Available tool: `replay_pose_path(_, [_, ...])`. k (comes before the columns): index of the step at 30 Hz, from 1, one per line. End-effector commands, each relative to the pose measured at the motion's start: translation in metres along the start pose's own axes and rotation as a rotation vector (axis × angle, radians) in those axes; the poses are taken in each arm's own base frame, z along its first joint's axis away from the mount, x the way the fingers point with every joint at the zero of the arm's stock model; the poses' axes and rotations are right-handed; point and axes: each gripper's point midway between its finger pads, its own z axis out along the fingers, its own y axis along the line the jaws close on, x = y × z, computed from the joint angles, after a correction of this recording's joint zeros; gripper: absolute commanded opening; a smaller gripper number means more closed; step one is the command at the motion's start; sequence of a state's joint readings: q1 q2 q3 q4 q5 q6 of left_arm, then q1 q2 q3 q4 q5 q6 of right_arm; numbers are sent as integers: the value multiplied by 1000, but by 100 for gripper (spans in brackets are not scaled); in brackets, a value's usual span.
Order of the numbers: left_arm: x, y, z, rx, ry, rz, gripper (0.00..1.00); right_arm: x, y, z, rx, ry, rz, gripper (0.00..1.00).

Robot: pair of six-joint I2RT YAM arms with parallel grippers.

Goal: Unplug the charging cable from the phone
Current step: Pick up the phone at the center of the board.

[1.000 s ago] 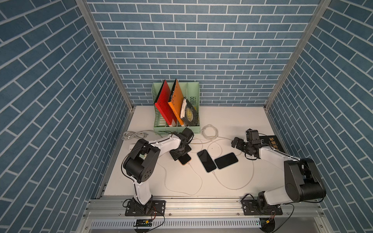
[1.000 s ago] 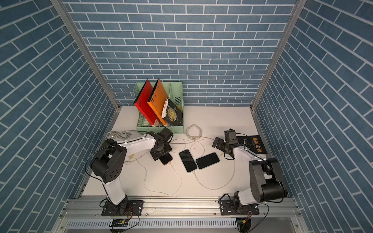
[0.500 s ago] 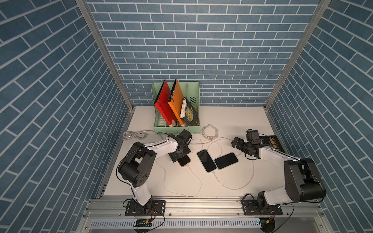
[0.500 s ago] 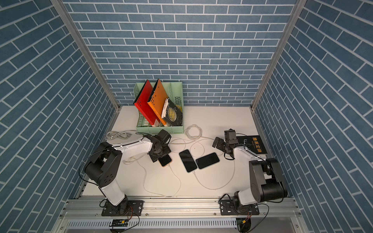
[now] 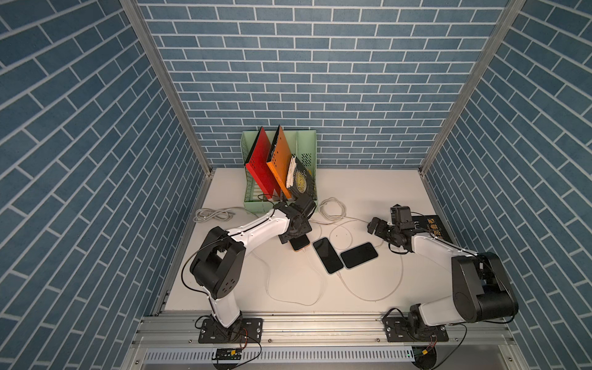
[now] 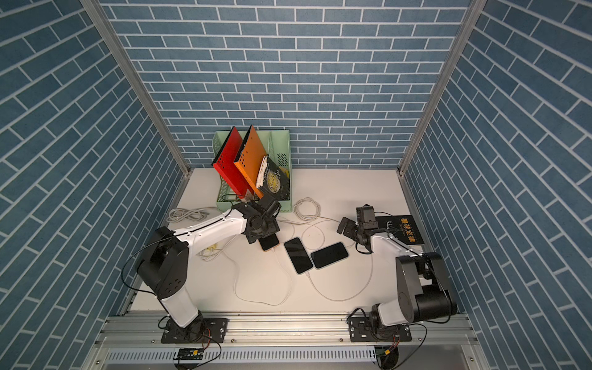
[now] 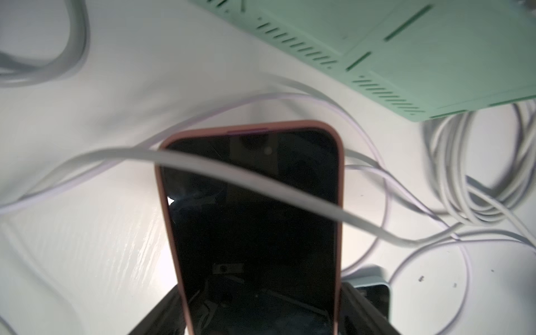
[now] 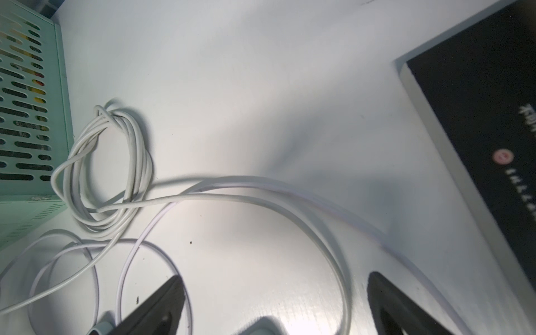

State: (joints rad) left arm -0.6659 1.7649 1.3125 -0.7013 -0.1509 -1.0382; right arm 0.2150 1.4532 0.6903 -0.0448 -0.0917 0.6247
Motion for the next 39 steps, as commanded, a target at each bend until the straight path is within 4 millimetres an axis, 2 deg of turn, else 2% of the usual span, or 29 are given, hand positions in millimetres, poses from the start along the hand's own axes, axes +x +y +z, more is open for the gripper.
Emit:
replay_pose_path(1, [-9,-13,-4,-15,-46,62,44,-5,6,-7,-12,-11,14,100])
replay_pose_path(5, [-7,-26,-4,6,-35,82,45,-6,7,-7,-15,-9,11,99])
replay_pose_path(12, [11,-24,7,8,54,151,45,-6,7,-6,-10,-4,6,99])
replay_pose_path(17, [28,-12,7,8,120,201,45,-5,7,-3,-9,1,7,99])
replay_pose_path(23, [58,17,7,-3,216,245,44,-3,6,1,-9,7,11,99])
replay_pose_path(26, [65,27,8,-21,229,252,44,-3,7,3,-15,12,16,99])
replay_pose_path(29, [69,20,2,7,228,262,43,-2,8,4,-17,13,16,99])
replay_pose_path(33, [68,-2,-11,44,201,298,42,-2,8,4,-18,13,15,99])
replay_pose_path(36, [50,-20,-21,67,128,300,42,-1,11,4,-26,13,7,98])
replay_pose_path(39, [26,-38,-31,72,46,310,42,-2,23,1,-68,11,-30,95])
